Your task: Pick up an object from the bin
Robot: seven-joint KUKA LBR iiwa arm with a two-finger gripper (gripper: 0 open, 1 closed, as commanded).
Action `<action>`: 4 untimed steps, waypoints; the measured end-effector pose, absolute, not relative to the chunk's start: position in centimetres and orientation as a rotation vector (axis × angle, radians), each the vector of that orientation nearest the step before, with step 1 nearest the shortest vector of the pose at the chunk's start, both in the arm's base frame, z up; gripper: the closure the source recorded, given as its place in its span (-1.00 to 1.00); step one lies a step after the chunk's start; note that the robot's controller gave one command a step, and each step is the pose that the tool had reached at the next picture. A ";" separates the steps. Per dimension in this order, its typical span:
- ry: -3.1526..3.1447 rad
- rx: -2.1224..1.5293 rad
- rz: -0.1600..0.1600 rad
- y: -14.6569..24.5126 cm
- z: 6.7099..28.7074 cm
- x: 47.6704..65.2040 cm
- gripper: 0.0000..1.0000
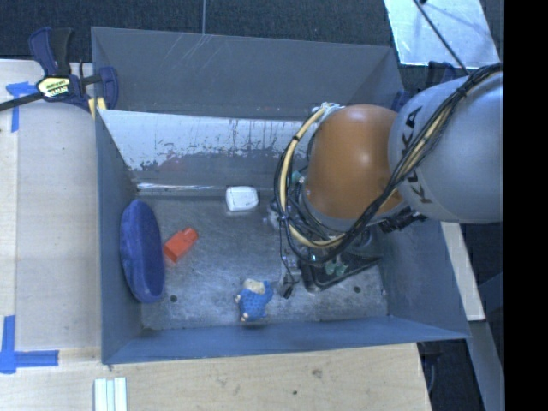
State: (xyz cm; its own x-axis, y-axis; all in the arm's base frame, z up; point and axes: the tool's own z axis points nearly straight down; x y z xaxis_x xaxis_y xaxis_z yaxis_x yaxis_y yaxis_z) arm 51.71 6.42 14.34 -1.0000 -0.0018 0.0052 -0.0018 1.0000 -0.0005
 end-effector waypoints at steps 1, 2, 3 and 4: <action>-3.136 0.274 0.002 8.8 7.2 48.5 -1.00; -3.135 0.270 0.001 8.9 7.2 48.5 1.00; -3.147 0.071 -0.005 18.1 7.2 51.4 1.00; -3.148 0.070 -0.001 18.7 7.2 50.2 1.00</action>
Offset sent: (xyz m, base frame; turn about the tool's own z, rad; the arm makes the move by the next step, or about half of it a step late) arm -0.0346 0.0256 -0.0734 -0.1735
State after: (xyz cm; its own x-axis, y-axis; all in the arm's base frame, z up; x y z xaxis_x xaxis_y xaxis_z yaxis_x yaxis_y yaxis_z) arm 50.22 18.75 7.18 -0.9990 -0.0442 -0.0071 -0.0442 0.9990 0.0007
